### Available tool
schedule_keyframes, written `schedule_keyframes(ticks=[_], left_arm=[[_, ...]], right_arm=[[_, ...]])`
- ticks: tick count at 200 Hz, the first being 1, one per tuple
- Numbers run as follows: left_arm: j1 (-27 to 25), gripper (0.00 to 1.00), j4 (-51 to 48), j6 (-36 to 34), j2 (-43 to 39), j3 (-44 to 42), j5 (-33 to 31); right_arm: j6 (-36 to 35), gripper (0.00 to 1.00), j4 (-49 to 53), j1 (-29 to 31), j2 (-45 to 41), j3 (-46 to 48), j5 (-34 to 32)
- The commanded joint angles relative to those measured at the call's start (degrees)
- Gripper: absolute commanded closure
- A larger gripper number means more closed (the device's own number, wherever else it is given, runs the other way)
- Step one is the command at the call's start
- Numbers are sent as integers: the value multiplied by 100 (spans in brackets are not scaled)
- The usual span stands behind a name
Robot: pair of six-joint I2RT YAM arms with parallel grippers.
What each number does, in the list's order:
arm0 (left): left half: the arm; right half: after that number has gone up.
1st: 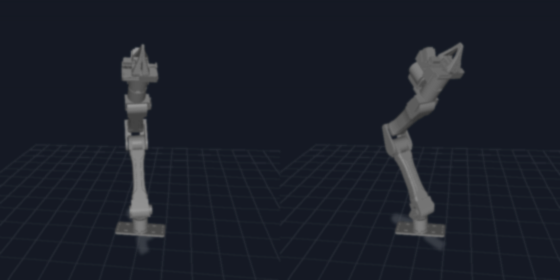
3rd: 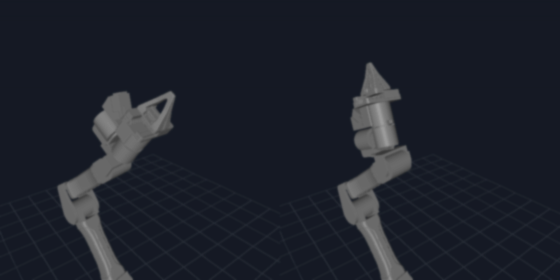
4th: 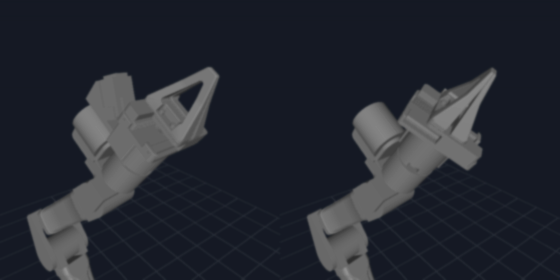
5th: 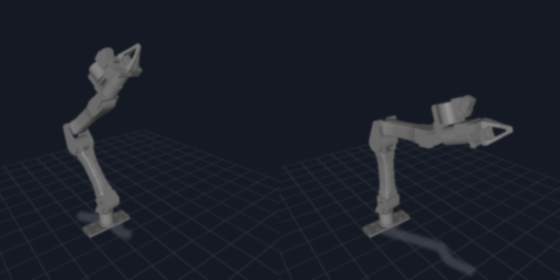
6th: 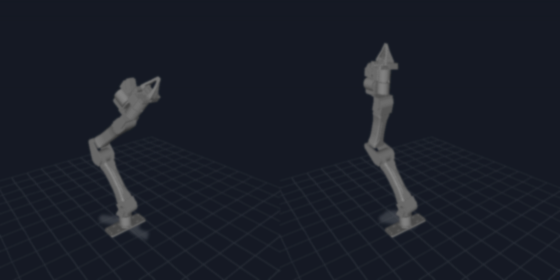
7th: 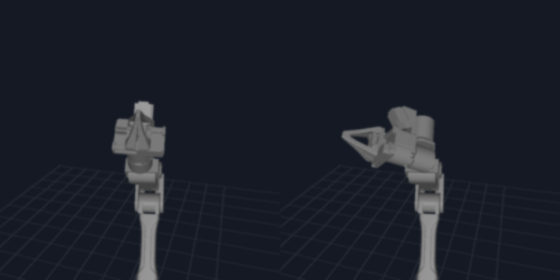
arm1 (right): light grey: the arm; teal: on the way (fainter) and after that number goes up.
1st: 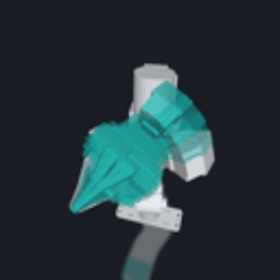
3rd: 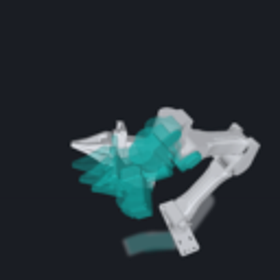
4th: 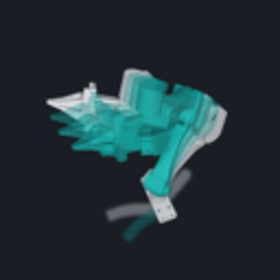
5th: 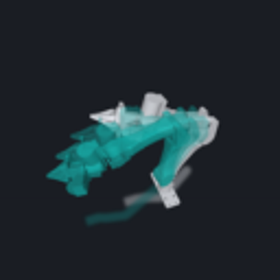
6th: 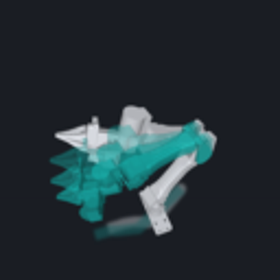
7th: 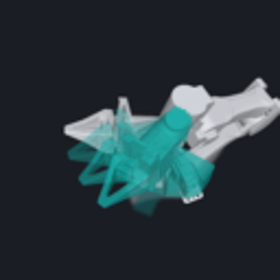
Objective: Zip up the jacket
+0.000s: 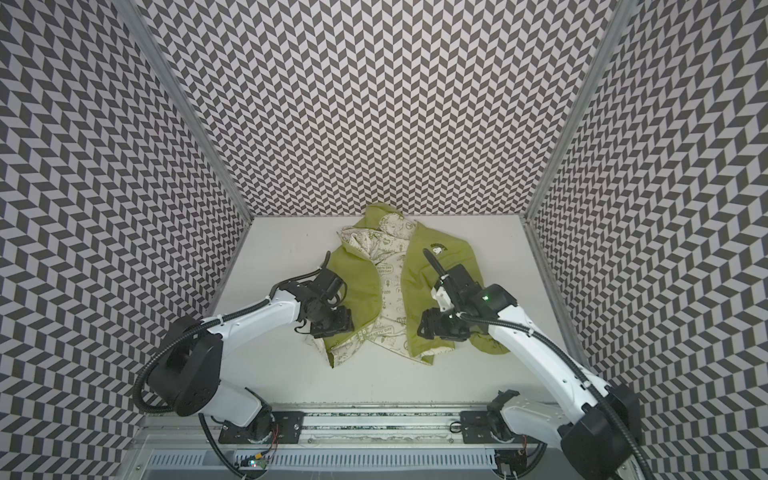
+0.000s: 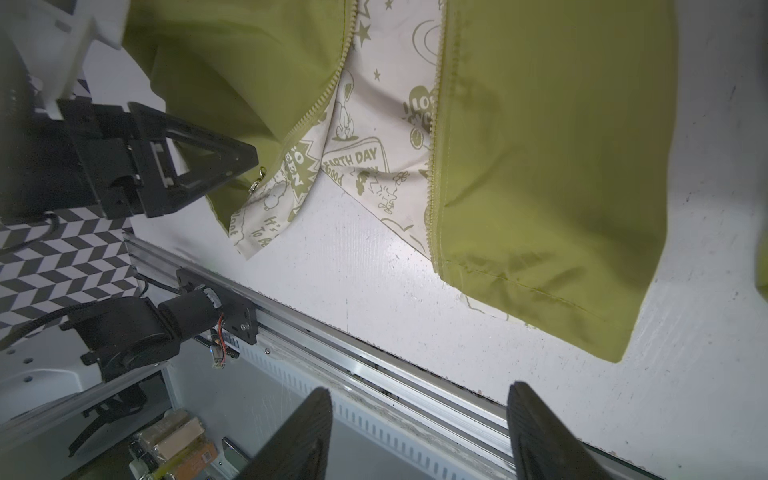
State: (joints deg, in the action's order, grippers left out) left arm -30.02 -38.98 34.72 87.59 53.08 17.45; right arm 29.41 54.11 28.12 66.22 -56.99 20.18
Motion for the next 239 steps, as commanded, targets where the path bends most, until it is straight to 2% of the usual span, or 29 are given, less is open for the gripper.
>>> schedule_keyframes(ticks=[1,77,122,167,205,226,239], left_arm=[[-52,34,64,0,-13,-226,133],[-491,33,-25,671,-550,-821,189],[-754,37,1251,1297,-743,-1268,881],[-1225,36,2488,1672,-1128,-1179,1441],[-1765,35,3867,2160,-830,-1087,2386],[-1989,36,3756,2133,-919,-1011,2287],[-1992,36,3530,2153,-1185,-1045,2106]], right_arm=[[277,33,-66,71,-274,216,-32],[479,33,-149,82,-657,560,-68],[541,33,-125,93,-838,725,-84],[628,33,-98,94,-1034,898,-72],[698,33,-67,88,-1213,1032,-98],[737,35,-1,83,-1285,1048,-129],[792,44,-16,88,-1330,1050,-89]])
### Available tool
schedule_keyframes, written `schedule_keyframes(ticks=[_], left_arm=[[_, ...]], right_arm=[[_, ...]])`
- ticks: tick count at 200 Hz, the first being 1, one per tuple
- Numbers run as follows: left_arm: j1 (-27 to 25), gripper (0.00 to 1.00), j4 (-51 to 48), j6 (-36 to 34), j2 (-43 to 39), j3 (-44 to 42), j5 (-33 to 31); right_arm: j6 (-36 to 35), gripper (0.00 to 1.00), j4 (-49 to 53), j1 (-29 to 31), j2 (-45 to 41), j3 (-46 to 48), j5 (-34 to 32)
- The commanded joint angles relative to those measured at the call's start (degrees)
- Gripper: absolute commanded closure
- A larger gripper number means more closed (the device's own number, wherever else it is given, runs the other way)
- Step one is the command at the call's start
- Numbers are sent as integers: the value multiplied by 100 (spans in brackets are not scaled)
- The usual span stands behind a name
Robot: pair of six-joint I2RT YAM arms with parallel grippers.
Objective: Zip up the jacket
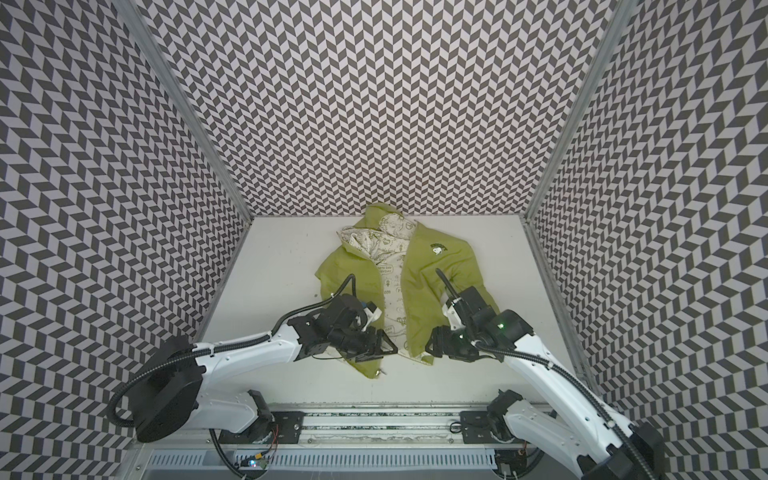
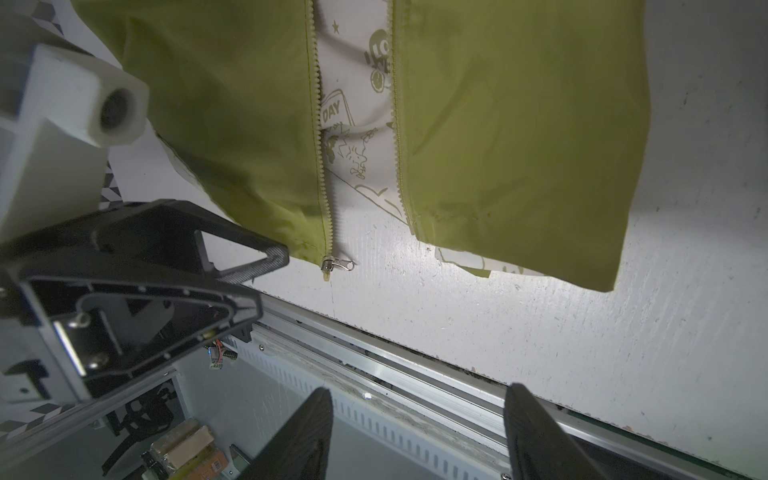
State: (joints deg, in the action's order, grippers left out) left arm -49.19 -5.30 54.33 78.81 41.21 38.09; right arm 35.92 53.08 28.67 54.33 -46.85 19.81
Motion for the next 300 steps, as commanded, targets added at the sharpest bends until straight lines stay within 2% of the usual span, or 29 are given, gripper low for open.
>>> schedule_keyframes(ticks=[1,19,29,48,64,114,166,208,249,272,300], left_arm=[[-79,36,135,188,-332,146,20],[-71,34,-665,60,-852,248,-530],[-56,33,-1356,-8,-1124,358,-973],[-38,33,-2296,127,-1575,364,-1730],[-30,32,-2627,467,-1977,86,-2077],[-38,37,-2270,1804,-3148,-1438,-2283],[-47,34,-1514,2796,-4130,-2464,-2546],[-47,35,-1033,2975,-3951,-2730,-2489],[-47,34,-290,2918,-3220,-2659,-2270],[-52,36,199,2942,-2601,-2623,-2099],[-99,38,574,3000,-2082,-2515,-2113]], right_arm=[[137,45,83,34,-141,44,-45],[250,55,-165,39,-159,154,302],[393,57,-396,62,-150,255,542],[698,57,-863,304,-95,423,672],[849,52,-1139,601,83,458,580],[933,40,-1999,1462,1458,209,345],[1040,45,-2969,1866,3207,-310,481],[1020,51,-3070,1887,4063,-775,383],[1225,56,-3292,1888,4537,-875,385],[1353,66,-3517,1888,4647,-841,451],[1469,86,-3635,1888,4652,-930,492]])
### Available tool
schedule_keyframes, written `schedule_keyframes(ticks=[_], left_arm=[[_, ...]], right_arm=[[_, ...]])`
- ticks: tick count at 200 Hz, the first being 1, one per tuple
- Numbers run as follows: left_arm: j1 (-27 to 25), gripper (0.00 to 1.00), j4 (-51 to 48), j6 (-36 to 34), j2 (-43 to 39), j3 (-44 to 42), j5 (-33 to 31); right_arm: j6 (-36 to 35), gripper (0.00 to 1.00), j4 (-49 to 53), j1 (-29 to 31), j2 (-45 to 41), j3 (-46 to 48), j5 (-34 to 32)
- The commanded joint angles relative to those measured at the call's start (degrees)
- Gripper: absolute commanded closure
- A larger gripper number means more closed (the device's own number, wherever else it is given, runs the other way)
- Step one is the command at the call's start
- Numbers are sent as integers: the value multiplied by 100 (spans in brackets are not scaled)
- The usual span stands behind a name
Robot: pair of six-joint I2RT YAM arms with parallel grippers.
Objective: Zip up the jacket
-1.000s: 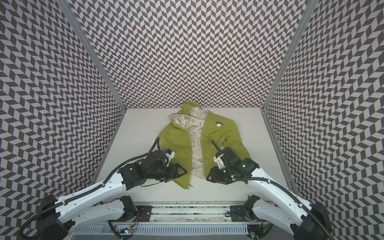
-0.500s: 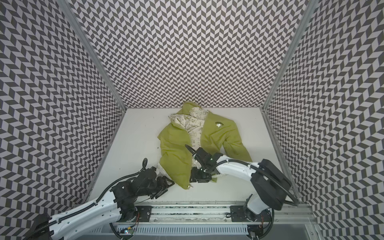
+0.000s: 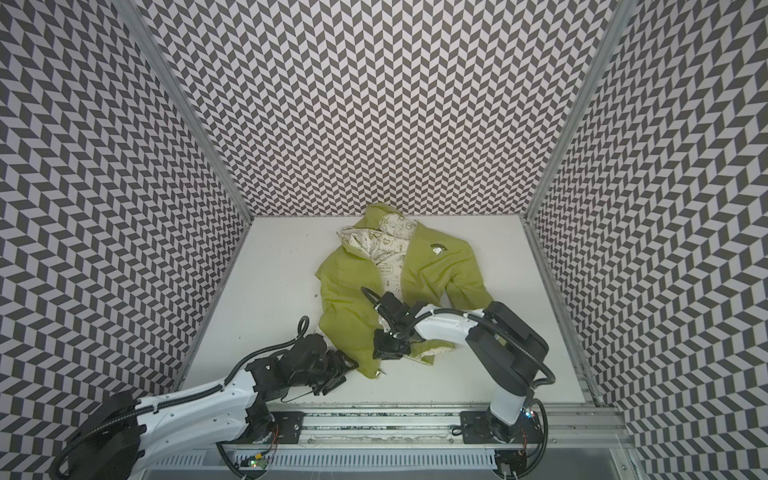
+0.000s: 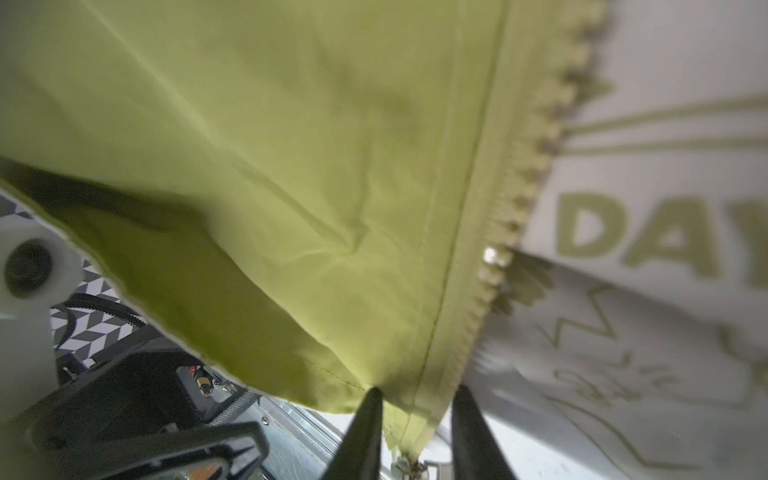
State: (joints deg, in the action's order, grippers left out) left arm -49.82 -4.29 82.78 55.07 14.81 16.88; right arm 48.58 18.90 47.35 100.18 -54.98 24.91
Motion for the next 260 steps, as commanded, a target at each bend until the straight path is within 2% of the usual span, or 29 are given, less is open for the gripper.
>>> schedule_keyframes(ticks=[1,23,67,107,138,176,195,225,260], left_arm=[[-36,38,478,161,306,131,3],[-86,38,782,410,363,59,-178],[-97,27,1105,852,-162,-270,-441],[-99,22,1189,963,-815,-510,-499],[-107,22,1049,533,-1415,-464,-631],[-216,25,1051,405,-1833,-530,-729],[-376,25,1057,310,-1892,-491,-919],[-936,21,1347,278,-1745,-341,-1662],[-1142,20,1778,218,-1196,-113,-1894]], right_arm=[[217,86,-218,20,65,-122,-15],[394,100,-234,18,-81,-146,27],[769,100,109,34,-563,-212,-39],[1080,100,442,44,-692,-404,-61],[1326,100,425,46,-939,-383,-185],[1766,100,330,46,-1249,-379,-205],[1866,100,274,24,-1247,-562,-122],[1887,100,445,-23,-1094,-1003,70],[2057,100,249,-81,-1046,-1051,318]])
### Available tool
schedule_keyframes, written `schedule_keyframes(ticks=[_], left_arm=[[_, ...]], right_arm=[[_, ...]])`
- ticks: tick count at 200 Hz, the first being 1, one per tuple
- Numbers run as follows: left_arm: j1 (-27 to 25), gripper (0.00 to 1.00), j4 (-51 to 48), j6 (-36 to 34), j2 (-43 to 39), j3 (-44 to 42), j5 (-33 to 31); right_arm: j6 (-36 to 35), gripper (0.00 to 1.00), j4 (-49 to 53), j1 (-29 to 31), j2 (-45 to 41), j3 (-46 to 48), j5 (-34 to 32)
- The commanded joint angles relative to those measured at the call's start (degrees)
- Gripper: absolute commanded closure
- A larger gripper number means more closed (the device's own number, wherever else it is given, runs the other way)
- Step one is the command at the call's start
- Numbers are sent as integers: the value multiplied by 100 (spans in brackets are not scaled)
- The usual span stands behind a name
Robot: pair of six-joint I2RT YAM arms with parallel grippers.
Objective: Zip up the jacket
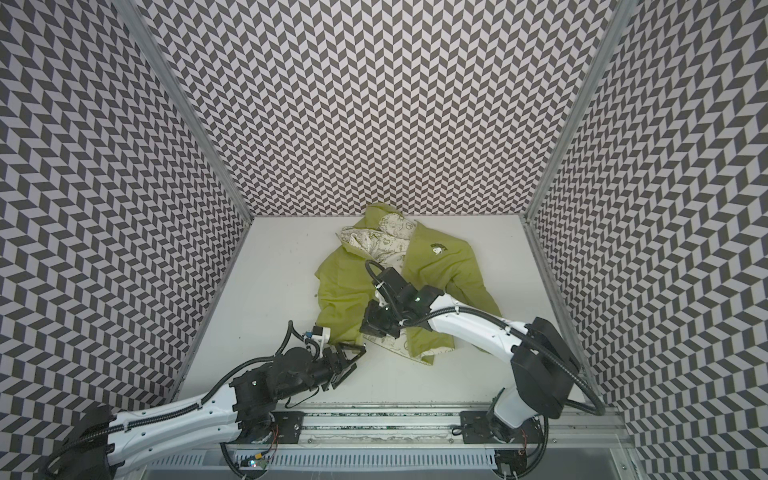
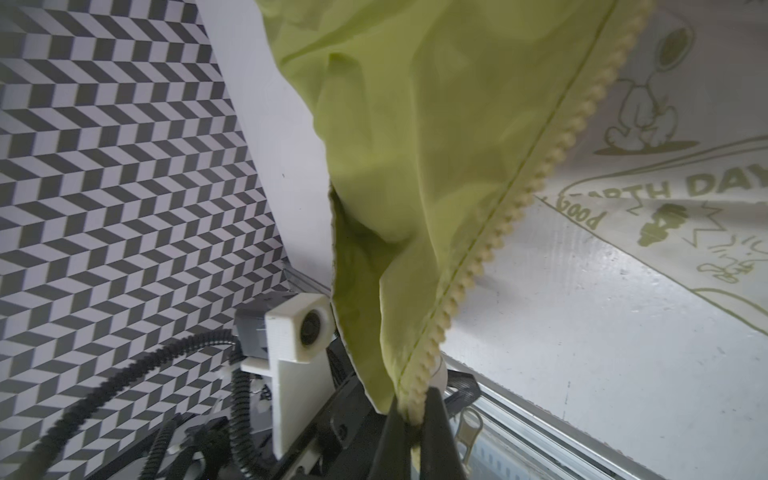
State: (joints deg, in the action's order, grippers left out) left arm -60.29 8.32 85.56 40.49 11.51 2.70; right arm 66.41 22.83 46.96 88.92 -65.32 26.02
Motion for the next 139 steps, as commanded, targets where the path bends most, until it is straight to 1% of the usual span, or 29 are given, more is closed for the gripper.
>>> schedule_keyframes(ticks=[1,22,68,97,139], left_arm=[[-109,20,528,-54,273,219,-487],[-203,22,674,-21,339,212,-827],[-188,25,906,-101,275,162,-1232],[-159,34,1170,-107,361,101,-1256],[-119,47,1256,-319,517,251,-1036]], right_arm=[[279,100,-155,-44,76,-12,213],[260,100,-137,-84,1,15,252],[183,100,-71,-255,-267,195,406],[126,100,-37,-275,-278,224,504],[144,100,-123,-310,-231,187,565]])
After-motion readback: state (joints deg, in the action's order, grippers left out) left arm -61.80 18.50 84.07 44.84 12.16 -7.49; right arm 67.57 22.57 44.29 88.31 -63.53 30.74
